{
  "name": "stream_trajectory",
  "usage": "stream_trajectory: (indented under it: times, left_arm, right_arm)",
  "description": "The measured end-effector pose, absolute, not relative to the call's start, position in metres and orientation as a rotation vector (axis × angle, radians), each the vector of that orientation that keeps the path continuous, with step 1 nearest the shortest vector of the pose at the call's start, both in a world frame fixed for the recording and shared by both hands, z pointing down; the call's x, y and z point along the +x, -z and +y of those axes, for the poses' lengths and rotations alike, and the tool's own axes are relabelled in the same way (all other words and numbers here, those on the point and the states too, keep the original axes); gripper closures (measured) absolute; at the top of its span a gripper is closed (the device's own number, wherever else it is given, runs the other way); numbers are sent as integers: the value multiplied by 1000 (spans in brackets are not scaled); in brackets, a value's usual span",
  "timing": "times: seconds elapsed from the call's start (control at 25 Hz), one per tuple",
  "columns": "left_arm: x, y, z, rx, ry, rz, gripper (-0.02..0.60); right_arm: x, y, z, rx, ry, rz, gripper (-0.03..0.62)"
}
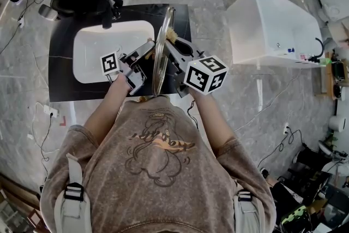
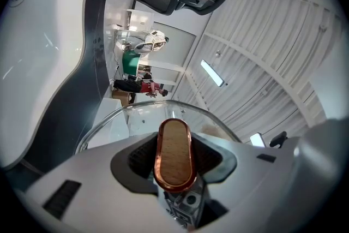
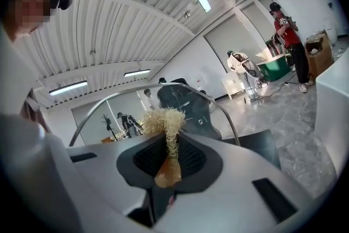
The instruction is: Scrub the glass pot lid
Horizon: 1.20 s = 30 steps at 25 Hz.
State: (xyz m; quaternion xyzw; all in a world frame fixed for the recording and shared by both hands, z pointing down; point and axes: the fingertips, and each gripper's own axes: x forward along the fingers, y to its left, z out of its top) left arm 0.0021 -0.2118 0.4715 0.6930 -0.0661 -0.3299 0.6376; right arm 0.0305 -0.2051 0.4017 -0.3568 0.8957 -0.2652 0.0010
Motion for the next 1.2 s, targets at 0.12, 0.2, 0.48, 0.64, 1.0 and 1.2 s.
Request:
stream_trajectory:
  times: [0.12, 0.2, 0.48, 0.64, 1.0, 1.2]
  left_arm:
    - [5, -469, -211, 1581, 752, -135, 403]
    - [7, -467, -209, 1578, 750, -127, 403]
    - [10, -468, -205, 1581, 733, -125, 403]
    - [11, -468, -202, 1566, 739, -112, 403]
    - [8, -465, -200, 1573, 746, -105, 403]
    - [7, -465, -202, 1581, 744, -106, 403]
  right_arm:
    - [34, -416, -210, -1168, 849, 2815, 542]
    - [37, -425, -212, -1196, 868, 2810, 542]
    - [45, -453, -217, -1251, 934, 2789, 542]
    - [48, -470, -217, -1294, 963, 2799, 542]
    - [50, -507, -212, -1342, 1061, 2819, 542]
    - [49, -530, -202, -1355, 1133, 2839, 542]
